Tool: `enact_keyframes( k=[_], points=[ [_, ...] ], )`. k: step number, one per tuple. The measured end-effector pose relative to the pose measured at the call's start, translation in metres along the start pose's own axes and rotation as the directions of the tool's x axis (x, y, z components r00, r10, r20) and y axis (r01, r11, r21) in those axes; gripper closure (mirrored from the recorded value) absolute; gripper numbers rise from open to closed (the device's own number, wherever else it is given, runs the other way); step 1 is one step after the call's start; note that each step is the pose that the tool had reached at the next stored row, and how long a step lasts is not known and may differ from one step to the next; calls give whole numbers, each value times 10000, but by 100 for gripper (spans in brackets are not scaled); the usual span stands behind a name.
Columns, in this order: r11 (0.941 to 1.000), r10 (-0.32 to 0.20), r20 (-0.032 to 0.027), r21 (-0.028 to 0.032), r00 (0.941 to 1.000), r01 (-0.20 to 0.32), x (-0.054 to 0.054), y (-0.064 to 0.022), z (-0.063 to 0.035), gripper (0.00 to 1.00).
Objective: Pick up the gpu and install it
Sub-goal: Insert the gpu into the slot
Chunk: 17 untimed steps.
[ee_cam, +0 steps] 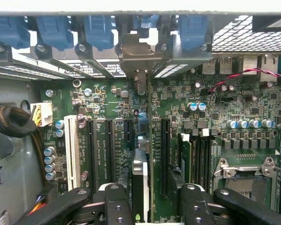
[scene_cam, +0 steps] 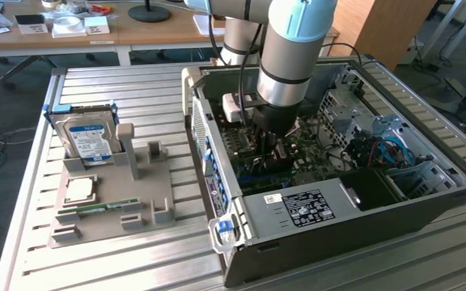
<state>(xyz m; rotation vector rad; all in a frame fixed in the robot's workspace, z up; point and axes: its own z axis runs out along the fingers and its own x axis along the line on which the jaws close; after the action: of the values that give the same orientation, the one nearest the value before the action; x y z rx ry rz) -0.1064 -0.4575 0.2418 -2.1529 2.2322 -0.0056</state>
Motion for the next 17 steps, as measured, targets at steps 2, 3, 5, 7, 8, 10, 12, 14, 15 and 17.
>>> enact_keyframes(
  k=[2, 3, 5, 7, 8, 10, 12, 14, 15, 17],
  points=[
    [10000, 2, 0, 0, 10000, -2, -1, 0, -27, 54],
    [10000, 2, -1, 0, 10000, -2, -1, -1, -46, 54],
    [10000, 2, 3, 2, 10000, -2, -2, -1, -55, 54],
    [10000, 2, 3, 2, 10000, -2, -2, -1, -57, 54],
    [10000, 1, 0, 0, 10000, -1, -4, -1, -58, 54],
    [10000, 2, 3, 0, 10000, -2, -9, -1, -59, 54],
    [10000, 2, 10, 0, 10000, -2, -10, -1, -58, 54],
    [10000, 2, 11, 0, 10000, -2, -10, -1, -58, 54],
    [10000, 2, 11, 0, 10000, -2, -10, -1, -58, 54],
    [10000, 1, 11, 0, 10000, -1, -10, -1, -58, 54]
  ],
)
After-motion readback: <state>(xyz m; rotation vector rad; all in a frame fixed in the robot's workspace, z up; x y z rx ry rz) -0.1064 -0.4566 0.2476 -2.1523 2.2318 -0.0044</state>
